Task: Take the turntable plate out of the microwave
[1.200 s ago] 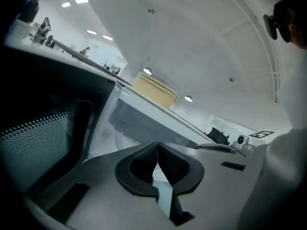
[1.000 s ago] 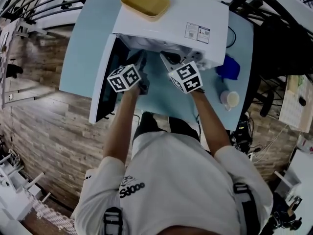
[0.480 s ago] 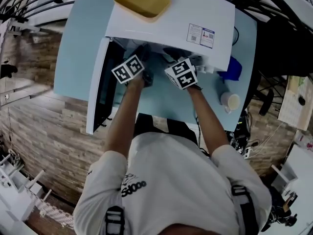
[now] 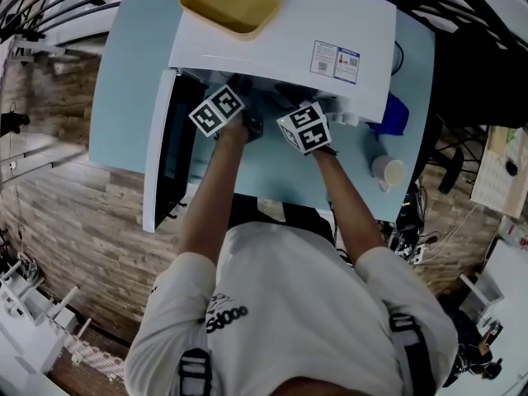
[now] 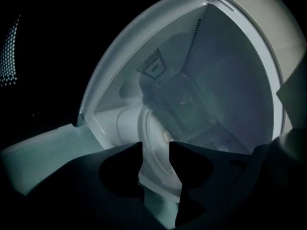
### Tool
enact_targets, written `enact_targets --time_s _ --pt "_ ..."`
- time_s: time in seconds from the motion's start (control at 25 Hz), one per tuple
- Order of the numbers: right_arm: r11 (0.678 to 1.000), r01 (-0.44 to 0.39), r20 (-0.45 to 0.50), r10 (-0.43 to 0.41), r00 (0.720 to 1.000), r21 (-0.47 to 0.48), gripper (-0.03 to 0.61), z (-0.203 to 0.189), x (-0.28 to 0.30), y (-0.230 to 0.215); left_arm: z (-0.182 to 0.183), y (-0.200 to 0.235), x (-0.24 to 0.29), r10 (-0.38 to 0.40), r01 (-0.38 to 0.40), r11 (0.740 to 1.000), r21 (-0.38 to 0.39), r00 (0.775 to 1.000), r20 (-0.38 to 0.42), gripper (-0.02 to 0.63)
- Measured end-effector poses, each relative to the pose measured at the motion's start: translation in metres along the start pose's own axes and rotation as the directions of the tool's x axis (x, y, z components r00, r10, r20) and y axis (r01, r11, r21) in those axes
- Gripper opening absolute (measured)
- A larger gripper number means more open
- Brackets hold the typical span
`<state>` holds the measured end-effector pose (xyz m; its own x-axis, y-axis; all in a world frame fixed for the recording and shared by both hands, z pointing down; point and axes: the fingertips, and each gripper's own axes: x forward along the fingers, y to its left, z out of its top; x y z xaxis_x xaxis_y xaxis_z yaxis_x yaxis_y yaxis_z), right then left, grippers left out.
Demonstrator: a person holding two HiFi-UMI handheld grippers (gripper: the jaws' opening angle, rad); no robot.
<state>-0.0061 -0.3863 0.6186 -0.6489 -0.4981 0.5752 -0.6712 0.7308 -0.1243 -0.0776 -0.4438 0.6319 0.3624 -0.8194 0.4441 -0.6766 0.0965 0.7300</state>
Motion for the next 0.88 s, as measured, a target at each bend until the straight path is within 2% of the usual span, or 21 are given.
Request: enact_targets --time_s 0.12,0.24,0.36,0.52,0.76,0.84,0.88 --pt "0.992 -0.021 0.036 0.017 0.999 0.127 0.126 -0.002 0.000 0.001 0.003 0.001 0.003 -0.004 0.006 0.994 -0.105 1.000 0.020 0.167" --pt "0.955 -0.055 0.082 0.033 0.996 0.291 0.134 -0.006 0.001 0.003 0.003 0.002 0.003 -0.016 0.018 0.990 -0.141 1.000 0.015 0.166" --pt "0.888 -0.099 0.138 0.040 0.990 0.450 0.159 -0.008 0.003 0.001 0.001 0.000 0.000 -0.045 0.044 0.988 -0.149 0.999 -0.001 0.150" --pt "0.784 -0.144 0.200 0.025 0.979 0.603 0.171 -0.006 0.007 -0.006 -0.003 -0.007 -0.003 -0.079 0.077 0.986 -0.147 0.997 -0.008 0.135" --pt "0.654 -0.142 0.241 -0.064 0.968 0.743 0.179 -0.004 0.011 -0.022 -0.003 -0.009 -0.008 -0.093 0.093 0.985 -0.143 0.996 0.011 0.123" --pt "0.625 -0.129 0.236 -0.092 0.967 0.770 0.179 -0.003 0.011 -0.025 0.003 -0.014 -0.009 -0.109 0.113 0.985 -0.129 0.993 0.035 0.114" --pt "0.614 -0.118 0.230 -0.107 0.967 0.781 0.179 -0.004 0.010 -0.026 0.009 -0.020 -0.010 -0.128 0.133 0.985 -0.111 0.991 0.051 0.049"
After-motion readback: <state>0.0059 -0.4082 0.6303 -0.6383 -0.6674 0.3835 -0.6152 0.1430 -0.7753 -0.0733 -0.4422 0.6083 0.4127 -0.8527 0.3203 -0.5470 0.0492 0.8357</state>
